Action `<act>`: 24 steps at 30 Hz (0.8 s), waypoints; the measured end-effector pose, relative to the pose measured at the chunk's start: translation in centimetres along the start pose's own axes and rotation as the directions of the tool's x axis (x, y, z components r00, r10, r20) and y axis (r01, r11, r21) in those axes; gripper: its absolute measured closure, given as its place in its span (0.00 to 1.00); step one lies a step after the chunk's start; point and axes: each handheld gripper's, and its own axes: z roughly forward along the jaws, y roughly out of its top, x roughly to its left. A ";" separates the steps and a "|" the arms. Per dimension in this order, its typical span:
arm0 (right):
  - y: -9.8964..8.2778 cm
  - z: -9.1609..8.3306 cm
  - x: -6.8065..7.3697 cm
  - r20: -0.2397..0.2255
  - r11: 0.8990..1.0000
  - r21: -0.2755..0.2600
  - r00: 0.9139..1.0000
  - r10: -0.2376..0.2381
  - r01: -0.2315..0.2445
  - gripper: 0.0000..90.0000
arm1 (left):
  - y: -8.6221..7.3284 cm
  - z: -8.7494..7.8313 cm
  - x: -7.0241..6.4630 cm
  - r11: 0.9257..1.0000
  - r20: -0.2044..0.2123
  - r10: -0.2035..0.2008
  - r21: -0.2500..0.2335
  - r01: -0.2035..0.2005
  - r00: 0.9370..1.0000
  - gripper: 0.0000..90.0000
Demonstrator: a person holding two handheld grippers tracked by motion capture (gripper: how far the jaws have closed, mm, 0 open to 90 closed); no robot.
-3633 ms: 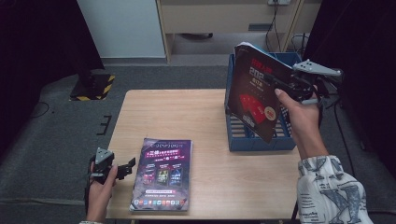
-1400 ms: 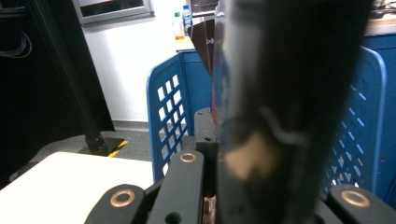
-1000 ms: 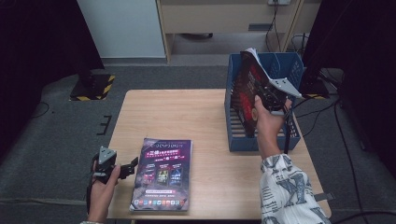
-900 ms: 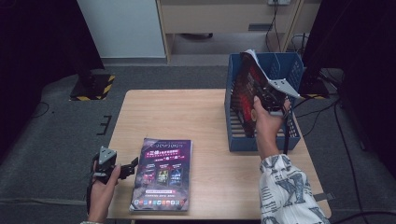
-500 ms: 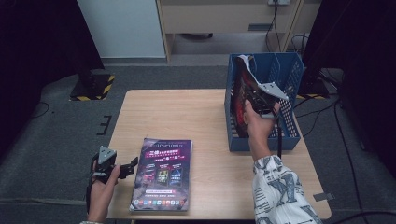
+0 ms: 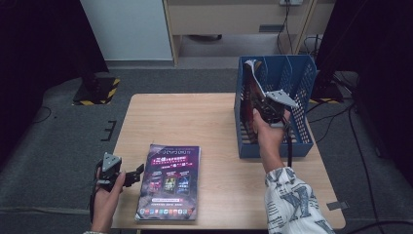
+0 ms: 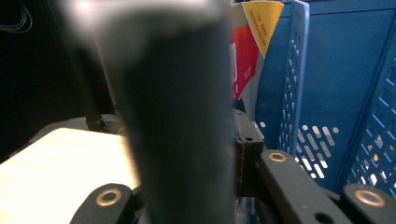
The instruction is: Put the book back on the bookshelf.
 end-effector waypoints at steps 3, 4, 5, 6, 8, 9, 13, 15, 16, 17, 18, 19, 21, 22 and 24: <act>-0.1 0.1 0.0 -0.011 1.000 0.016 1.000 -0.002 0.002 0.86 | 0.0 0.0 0.0 1.000 0.000 -0.002 0.000 0.002 1.000 0.06; -0.2 0.2 -0.1 -0.009 1.000 0.026 1.000 -0.009 0.009 0.86 | 0.0 0.0 0.0 1.000 0.001 -0.002 0.000 0.002 1.000 0.06; -0.2 0.2 -0.1 -0.007 0.999 0.033 1.000 -0.011 0.011 0.87 | 0.0 0.0 0.0 1.000 0.001 -0.003 -0.001 0.003 1.000 0.06; -0.3 0.3 -0.2 -0.007 0.999 0.044 1.000 -0.016 0.016 0.88 | 0.0 0.0 0.0 1.000 0.001 -0.003 -0.001 0.003 1.000 0.06; -0.5 0.4 -0.2 -0.004 0.999 0.049 1.000 -0.020 0.020 0.90 | 0.0 0.0 0.0 1.000 0.002 -0.003 -0.001 0.003 1.000 0.06; -0.6 0.4 -0.3 -0.006 0.999 0.050 1.000 -0.019 0.020 0.91 | 0.0 0.0 0.0 1.000 0.002 -0.003 -0.002 0.003 1.000 0.06; -0.6 0.5 -0.1 -0.014 0.998 0.061 1.000 -0.022 0.023 0.94 | 0.0 0.0 -0.1 1.000 0.004 -0.002 -0.003 0.002 1.000 0.06; -0.6 0.5 -0.1 -0.013 0.998 0.062 1.000 -0.027 0.028 0.96 | 0.0 -0.1 -0.1 1.000 0.004 -0.001 -0.004 0.002 1.000 0.06; -0.6 0.5 0.0 -0.008 0.998 0.057 0.999 -0.034 0.035 0.96 | 0.0 -0.1 -0.1 1.000 0.004 -0.001 -0.005 0.001 1.000 0.06; -0.5 0.4 0.0 -0.007 0.998 0.055 0.999 -0.039 0.039 0.97 | 0.0 -0.1 -0.1 1.000 0.004 -0.001 -0.005 0.001 1.000 0.06; -0.4 0.4 0.1 -0.001 0.997 0.054 0.999 -0.046 0.046 0.97 | 0.0 -0.1 -0.1 1.000 0.004 -0.002 -0.005 0.002 1.000 0.06; -0.3 0.4 0.2 0.002 0.997 0.051 0.999 -0.052 0.052 0.97 | 0.0 -0.1 -0.1 1.000 0.004 -0.002 -0.005 0.002 1.000 0.06; -0.2 0.4 0.3 0.021 0.997 0.038 0.998 -0.061 0.060 0.97 | 0.0 -0.1 0.0 1.000 0.004 0.001 -0.005 -0.001 1.000 0.06; -0.1 0.4 0.3 0.031 0.997 0.032 0.997 -0.064 0.063 0.97 | 0.0 -0.1 0.0 1.000 0.004 0.002 -0.006 -0.002 1.000 0.06; 0.0 0.5 0.2 0.046 0.997 0.026 0.996 -0.074 0.073 0.97 | 0.1 -0.1 0.0 1.000 0.005 0.001 -0.008 -0.001 1.000 0.06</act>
